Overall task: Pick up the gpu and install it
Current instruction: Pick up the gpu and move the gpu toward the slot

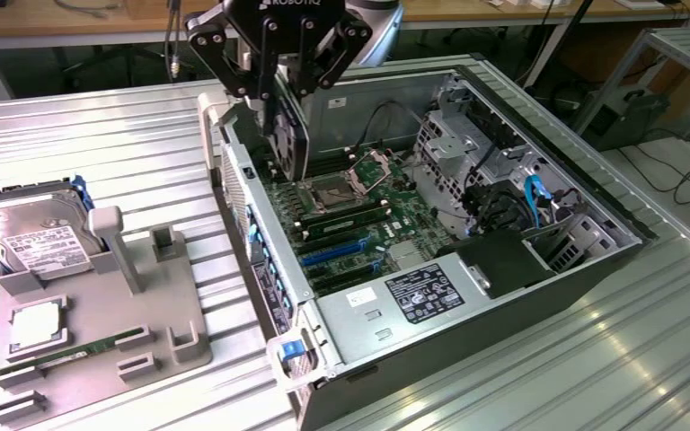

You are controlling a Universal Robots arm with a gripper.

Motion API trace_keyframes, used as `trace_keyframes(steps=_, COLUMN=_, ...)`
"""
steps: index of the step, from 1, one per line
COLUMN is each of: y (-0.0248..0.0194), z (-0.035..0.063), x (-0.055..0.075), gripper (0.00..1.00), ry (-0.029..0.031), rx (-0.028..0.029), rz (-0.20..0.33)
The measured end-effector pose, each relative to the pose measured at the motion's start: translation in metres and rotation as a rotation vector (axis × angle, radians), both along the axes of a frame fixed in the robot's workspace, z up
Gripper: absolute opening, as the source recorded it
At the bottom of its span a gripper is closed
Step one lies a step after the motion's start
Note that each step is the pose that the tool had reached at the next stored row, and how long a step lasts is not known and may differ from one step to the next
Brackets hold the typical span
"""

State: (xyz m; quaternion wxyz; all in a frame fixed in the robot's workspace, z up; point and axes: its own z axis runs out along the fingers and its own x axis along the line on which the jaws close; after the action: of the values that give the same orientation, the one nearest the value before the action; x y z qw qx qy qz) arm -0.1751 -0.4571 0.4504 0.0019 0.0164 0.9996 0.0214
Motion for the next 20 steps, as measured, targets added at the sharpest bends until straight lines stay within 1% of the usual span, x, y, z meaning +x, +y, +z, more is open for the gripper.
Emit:
trace_keyframes(steps=8, y=0.0000, z=0.0000, x=0.010, gripper=0.28, ry=0.0000, rx=-0.0001, rz=0.000)
trace_keyframes(steps=14, y=0.0000, z=-0.0001, x=0.022, gripper=0.28, ry=0.0000, rx=0.0000, rz=0.000)
trace_keyframes(steps=20, y=0.0000, z=-0.0001, x=0.028, gripper=0.28, ry=0.0001, rx=-0.0001, rz=0.000)
